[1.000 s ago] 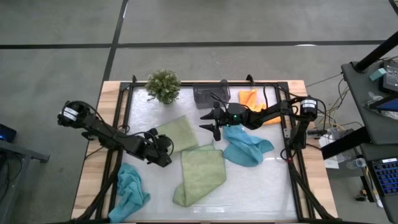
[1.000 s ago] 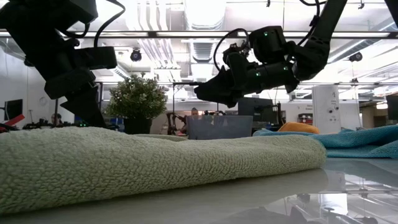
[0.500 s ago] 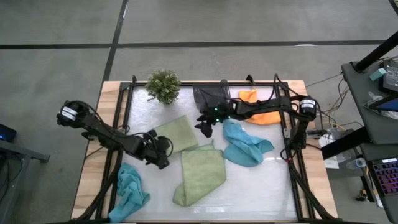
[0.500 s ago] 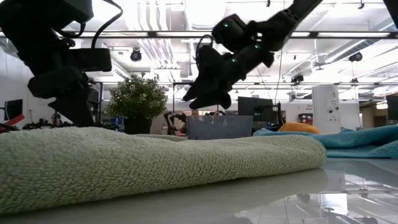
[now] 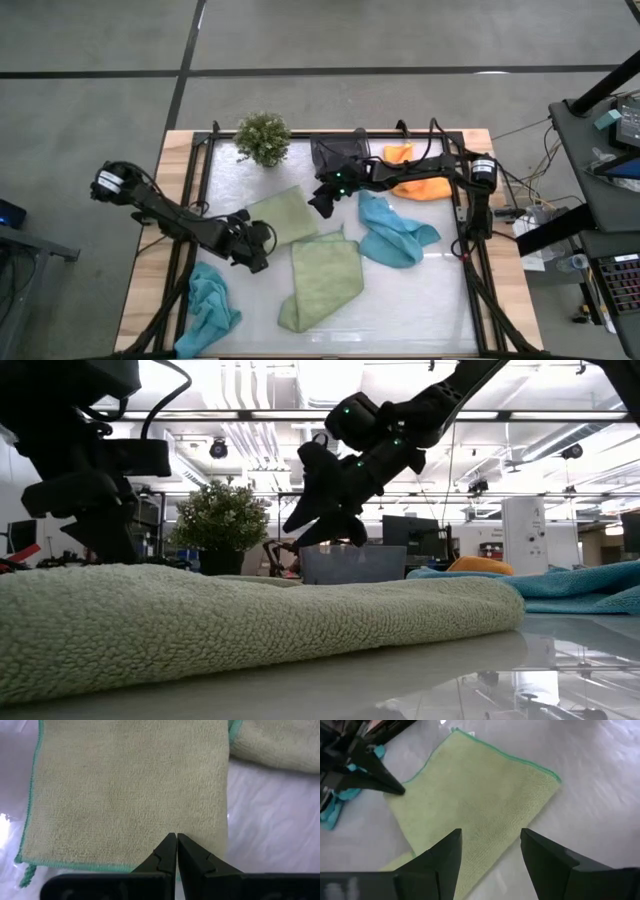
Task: Fold microfiber towels
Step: Fold the left green towel
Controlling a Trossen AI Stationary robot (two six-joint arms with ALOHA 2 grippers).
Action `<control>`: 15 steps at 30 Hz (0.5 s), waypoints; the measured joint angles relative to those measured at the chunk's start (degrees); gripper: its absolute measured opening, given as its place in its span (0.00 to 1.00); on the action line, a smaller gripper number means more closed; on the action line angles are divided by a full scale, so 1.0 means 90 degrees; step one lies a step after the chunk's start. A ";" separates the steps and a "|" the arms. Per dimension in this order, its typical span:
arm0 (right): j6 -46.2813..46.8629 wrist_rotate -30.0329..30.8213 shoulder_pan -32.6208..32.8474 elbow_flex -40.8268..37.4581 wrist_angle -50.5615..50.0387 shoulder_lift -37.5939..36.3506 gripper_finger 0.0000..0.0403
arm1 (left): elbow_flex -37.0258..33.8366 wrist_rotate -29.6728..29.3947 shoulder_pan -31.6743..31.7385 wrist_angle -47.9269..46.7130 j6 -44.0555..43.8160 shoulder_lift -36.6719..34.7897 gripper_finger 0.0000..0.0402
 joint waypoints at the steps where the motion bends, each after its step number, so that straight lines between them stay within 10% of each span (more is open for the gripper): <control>1: 0.0108 -0.0001 0.0000 0.0004 -0.0004 0.0039 0.48 | 0.0000 0.0007 -0.0005 -0.0087 -0.0001 -0.0015 0.00; 15: 0.0348 0.0002 0.0000 0.0716 -0.0065 0.0976 0.48 | -0.0150 -0.0205 -0.0021 -0.0341 -0.0155 -0.0176 0.00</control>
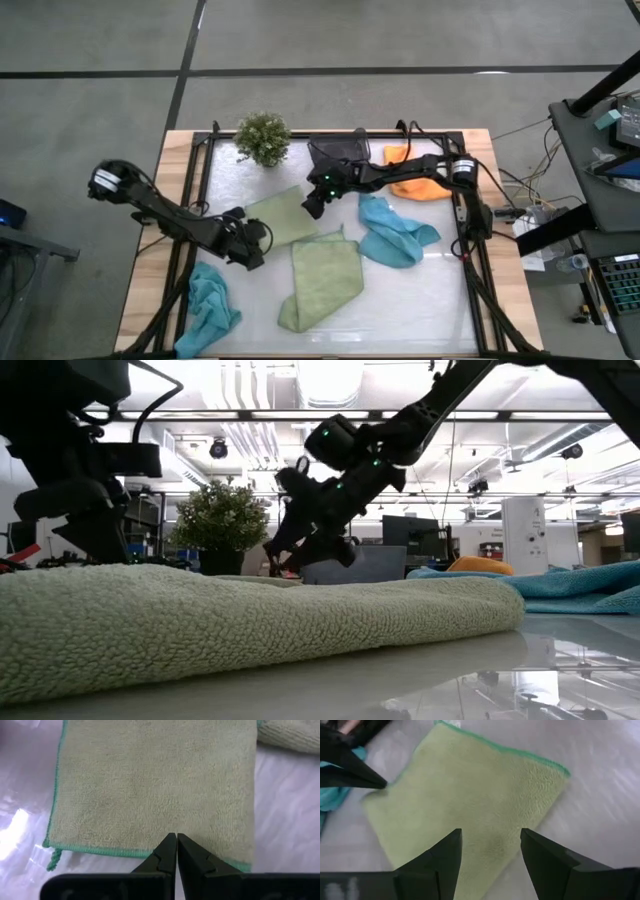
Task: Fold microfiber towels
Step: Fold the left green towel
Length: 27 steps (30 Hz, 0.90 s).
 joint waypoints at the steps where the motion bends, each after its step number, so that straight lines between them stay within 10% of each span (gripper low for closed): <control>1: 0.0009 0.0000 0.0000 0.0065 -0.0015 0.0096 0.48 | -0.0043 -0.0013 0.0000 0.0068 -0.0016 0.0013 0.00; 27: -0.0182 -0.0080 0.0199 0.0588 -0.0075 0.0723 0.43 | -0.0913 -0.0093 -0.0002 0.1792 -0.0069 0.0060 0.00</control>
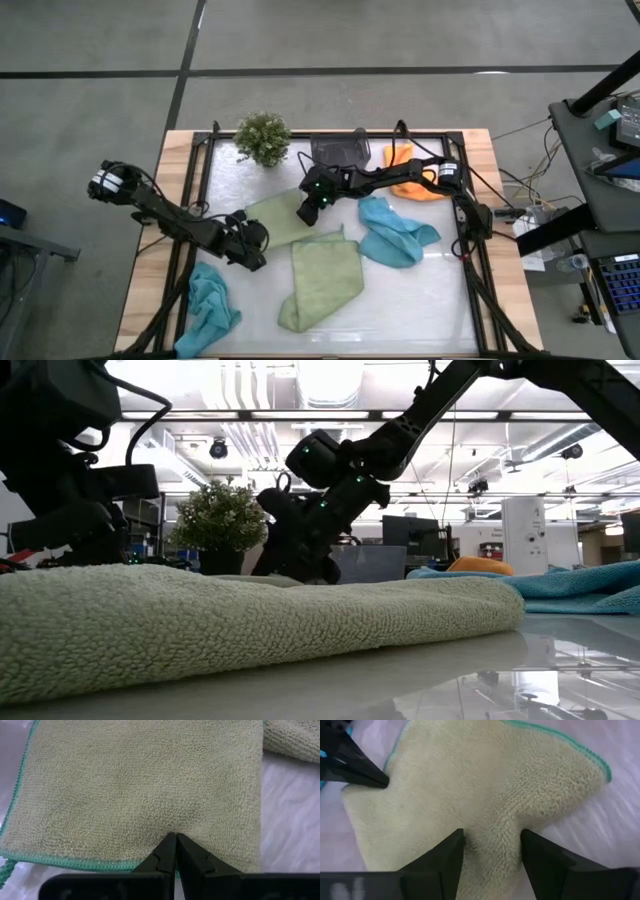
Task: Fold microfiber towels
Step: Fold the left green towel
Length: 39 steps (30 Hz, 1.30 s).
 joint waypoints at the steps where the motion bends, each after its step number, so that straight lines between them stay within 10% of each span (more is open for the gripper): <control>1: 0.0000 0.0000 0.0002 0.0000 -0.0005 0.0000 0.41 | 0.0000 0.0000 0.0000 0.0000 0.0000 0.0000 0.00; 19: -0.0294 0.0002 0.0019 -0.0022 0.0197 0.0000 0.04 | 0.0002 0.0012 0.0001 0.0051 0.0000 0.0000 0.00; 39: -0.1301 0.1134 -0.0081 0.0971 -0.2476 -0.0554 0.03 | 0.0034 -0.0295 0.0002 0.0112 0.0350 -0.0068 0.00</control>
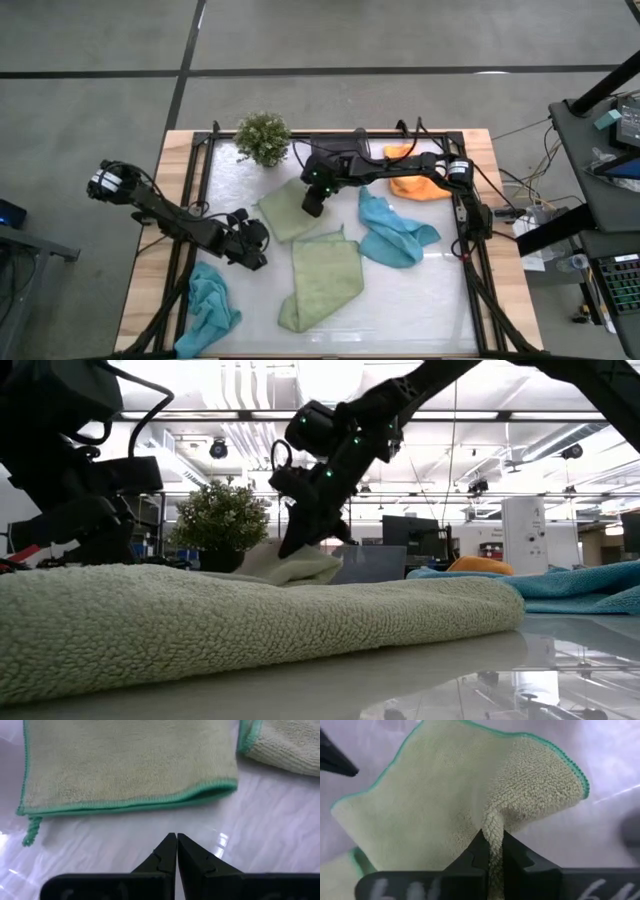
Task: Fold microfiber towels
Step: Fold the left green towel
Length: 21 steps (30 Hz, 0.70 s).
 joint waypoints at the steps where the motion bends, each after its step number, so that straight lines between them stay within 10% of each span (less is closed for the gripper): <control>1: -0.0038 0.0129 0.0026 0.0047 -0.0044 0.0000 0.03 | 0.0000 -0.0054 0.0000 0.0000 0.0000 0.0000 0.00; 21: -0.0137 0.1122 0.0486 0.0509 -0.0385 0.0011 0.03 | -0.0040 -0.0612 0.0001 0.0312 0.0021 0.0318 0.00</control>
